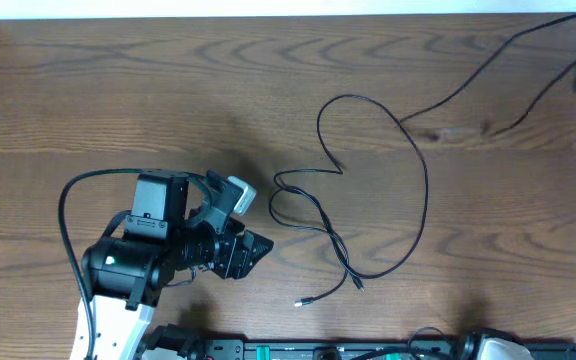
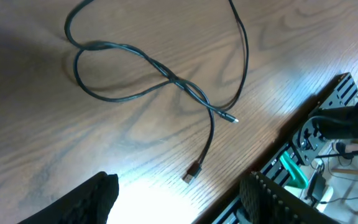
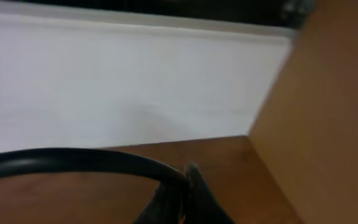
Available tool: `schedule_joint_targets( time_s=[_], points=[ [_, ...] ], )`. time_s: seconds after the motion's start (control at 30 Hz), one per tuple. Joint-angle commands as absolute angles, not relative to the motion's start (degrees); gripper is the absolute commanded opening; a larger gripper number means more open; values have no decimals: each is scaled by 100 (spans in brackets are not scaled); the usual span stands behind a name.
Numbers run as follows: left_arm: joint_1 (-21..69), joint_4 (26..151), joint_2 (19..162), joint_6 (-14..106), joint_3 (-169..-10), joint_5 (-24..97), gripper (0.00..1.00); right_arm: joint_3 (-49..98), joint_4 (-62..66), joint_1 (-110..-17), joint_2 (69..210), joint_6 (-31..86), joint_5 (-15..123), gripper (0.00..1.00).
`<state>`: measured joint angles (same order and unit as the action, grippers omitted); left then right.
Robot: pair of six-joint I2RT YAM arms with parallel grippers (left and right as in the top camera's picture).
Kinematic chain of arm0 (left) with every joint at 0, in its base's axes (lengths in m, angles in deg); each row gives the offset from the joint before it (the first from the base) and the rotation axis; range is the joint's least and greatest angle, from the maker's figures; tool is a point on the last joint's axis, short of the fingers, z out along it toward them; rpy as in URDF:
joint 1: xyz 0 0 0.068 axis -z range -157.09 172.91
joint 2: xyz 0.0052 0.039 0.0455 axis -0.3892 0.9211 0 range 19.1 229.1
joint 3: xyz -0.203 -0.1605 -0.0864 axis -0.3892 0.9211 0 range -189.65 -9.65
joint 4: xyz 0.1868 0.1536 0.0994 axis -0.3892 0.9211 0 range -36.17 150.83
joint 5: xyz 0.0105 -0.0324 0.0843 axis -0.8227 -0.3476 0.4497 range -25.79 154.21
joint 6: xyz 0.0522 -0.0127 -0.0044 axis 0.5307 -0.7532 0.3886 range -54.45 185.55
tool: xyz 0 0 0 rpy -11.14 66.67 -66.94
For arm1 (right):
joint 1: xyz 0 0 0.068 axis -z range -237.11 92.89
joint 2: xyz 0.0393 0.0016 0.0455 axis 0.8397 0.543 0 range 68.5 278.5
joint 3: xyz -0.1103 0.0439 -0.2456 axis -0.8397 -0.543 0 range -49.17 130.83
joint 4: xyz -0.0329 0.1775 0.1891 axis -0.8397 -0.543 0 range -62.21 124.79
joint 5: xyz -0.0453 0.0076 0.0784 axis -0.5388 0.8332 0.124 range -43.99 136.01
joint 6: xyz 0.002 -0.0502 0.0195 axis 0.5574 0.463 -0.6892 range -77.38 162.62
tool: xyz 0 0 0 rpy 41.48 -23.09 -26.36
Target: Untangle cables
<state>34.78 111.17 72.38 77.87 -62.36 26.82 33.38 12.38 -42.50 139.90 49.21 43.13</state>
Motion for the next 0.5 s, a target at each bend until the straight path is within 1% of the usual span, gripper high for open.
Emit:
schedule_joint_targets(
  time_s=[0.0, 0.2, 0.33, 0.47],
  points=[
    [3459, 11194, 7275, 7900, -6332, 2628, 68, 3364, 1419, -3470, 14145, 4169, 4729, 1],
    [3461, 11368, 7294, 7900, -6321, 2628, 69, 3364, 1437, -2381, 14720, 3535, 4729, 1],
    [3461, 11604, 7294, 7977, -6313, 2628, 68, 3364, 1330, -1798, 15100, 3279, 4820, 1],
    [3461, 11722, 7294, 8093, -6313, 2625, 68, 3364, 1349, -1404, 15288, 3142, 5037, 1]
  ],
)
